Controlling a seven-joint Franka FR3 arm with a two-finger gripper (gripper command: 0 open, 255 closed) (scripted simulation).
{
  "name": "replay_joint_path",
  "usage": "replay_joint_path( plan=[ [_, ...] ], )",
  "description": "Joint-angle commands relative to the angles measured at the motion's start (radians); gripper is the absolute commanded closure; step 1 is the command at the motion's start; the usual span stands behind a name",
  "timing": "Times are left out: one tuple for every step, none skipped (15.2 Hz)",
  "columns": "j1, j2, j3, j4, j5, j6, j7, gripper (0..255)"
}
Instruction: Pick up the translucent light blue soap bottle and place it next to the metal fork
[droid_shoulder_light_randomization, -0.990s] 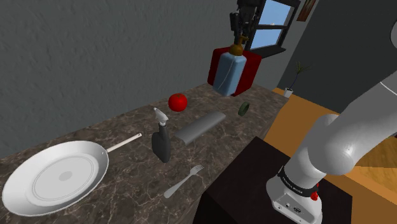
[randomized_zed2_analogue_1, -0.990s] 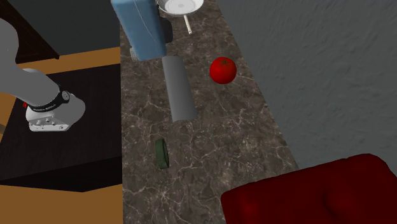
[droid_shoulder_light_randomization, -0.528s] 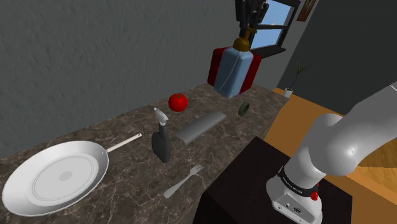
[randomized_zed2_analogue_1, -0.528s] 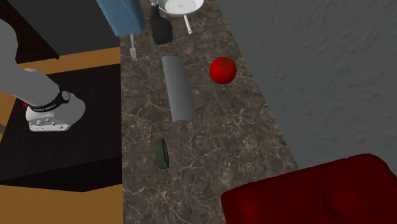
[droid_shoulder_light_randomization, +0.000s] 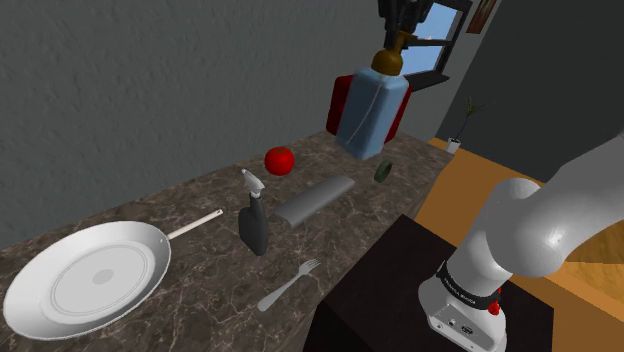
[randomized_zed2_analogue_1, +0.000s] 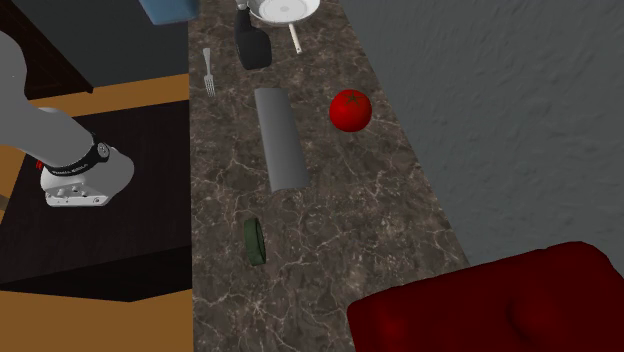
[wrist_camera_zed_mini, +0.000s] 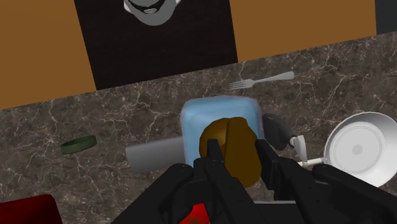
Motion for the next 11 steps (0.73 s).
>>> replay_joint_path(
  plan=[
    [0.001,-0.018,0.003,-0.04,0.002,0.023,0.004,255],
    [0.001,-0.027,0.004,-0.063,0.002,0.037,0.003,255],
    [0.001,-0.035,0.004,-0.086,0.002,0.051,0.002,255],
    [0.001,-0.044,0.004,-0.108,0.002,0.065,0.0,255],
    [0.001,-0.052,0.004,-0.13,0.002,0.079,-0.001,255],
    [0.001,-0.06,0.004,-0.152,0.002,0.092,-0.002,255],
    [0.001,-0.067,0.004,-0.173,0.002,0.106,-0.003,255],
    [0.001,-0.075,0.004,-0.194,0.003,0.119,-0.004,255],
    [0.001,-0.082,0.004,-0.214,0.003,0.133,-0.005,255],
    [0.002,-0.089,0.005,-0.235,0.003,0.146,-0.006,255],
    [0.002,-0.095,0.005,-0.254,0.003,0.159,-0.007,255]
  ],
)
